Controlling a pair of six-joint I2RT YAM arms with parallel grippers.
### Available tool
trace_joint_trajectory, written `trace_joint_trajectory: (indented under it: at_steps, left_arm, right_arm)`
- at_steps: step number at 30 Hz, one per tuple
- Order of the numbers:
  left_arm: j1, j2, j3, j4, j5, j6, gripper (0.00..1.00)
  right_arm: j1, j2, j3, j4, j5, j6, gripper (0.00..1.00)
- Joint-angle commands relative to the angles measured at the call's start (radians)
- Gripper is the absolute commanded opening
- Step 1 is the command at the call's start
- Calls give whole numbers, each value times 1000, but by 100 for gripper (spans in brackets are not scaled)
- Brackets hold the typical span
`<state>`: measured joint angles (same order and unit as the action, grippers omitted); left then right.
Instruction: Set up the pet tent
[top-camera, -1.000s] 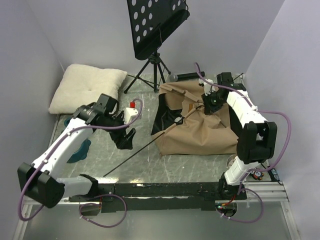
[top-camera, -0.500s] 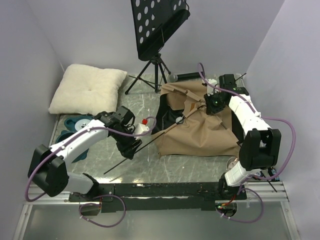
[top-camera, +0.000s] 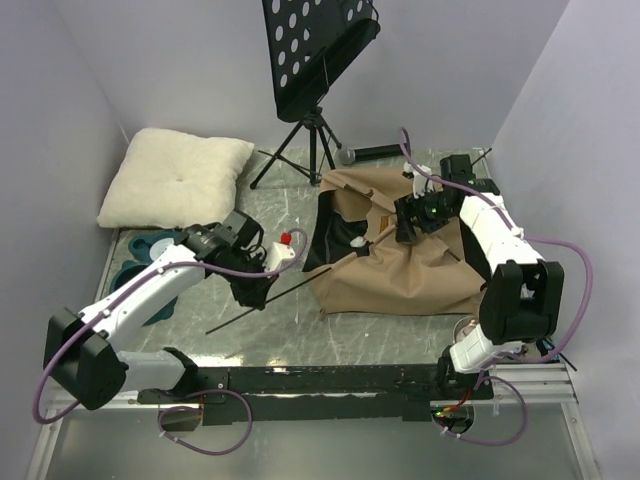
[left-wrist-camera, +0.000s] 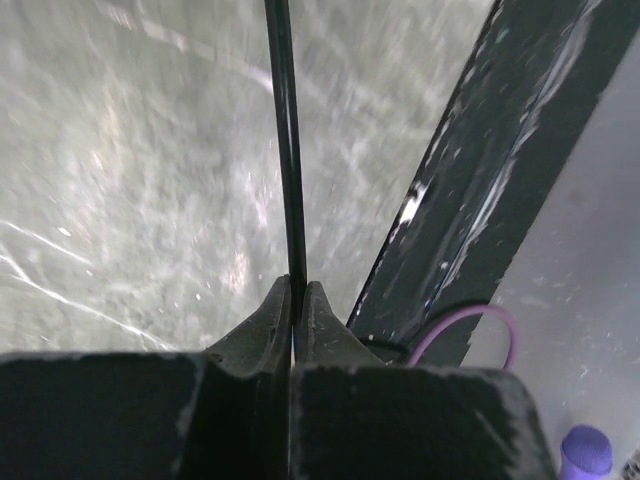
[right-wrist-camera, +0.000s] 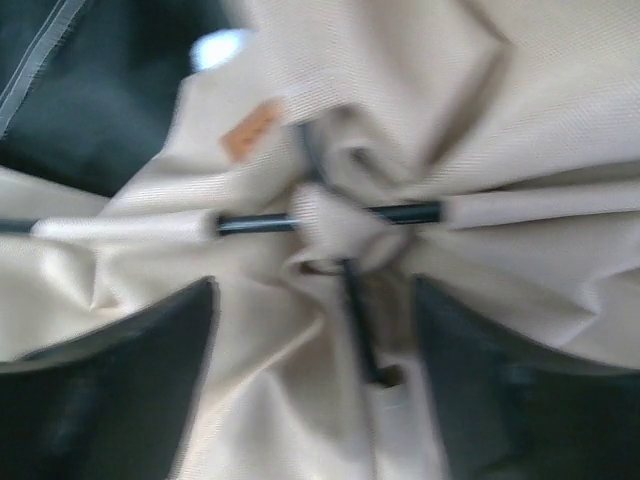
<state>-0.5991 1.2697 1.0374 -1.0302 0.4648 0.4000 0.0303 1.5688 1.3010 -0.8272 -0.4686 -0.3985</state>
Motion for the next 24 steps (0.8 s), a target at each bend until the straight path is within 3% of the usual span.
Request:
trace_joint_trajectory:
  at_steps: [1, 5, 11, 15, 24]
  left_arm:
    - [-2, -56, 90, 59, 112, -47, 1]
    - [-2, -79, 93, 148, 135, -116, 1]
    - [-1, -70, 105, 245, 153, -196, 1]
    - [1, -64, 110, 268, 187, -245, 1]
    - [27, -69, 113, 282, 316, -285, 1]
  right_arm:
    - [29, -163, 18, -30, -156, -95, 100]
    - [130, -249, 20, -46, -205, -207, 100]
    - [402, -409, -124, 143, -269, -299, 100]
    - [514, -411, -157, 218, -261, -332, 97]
    - [727, -402, -227, 367, -193, -448, 70]
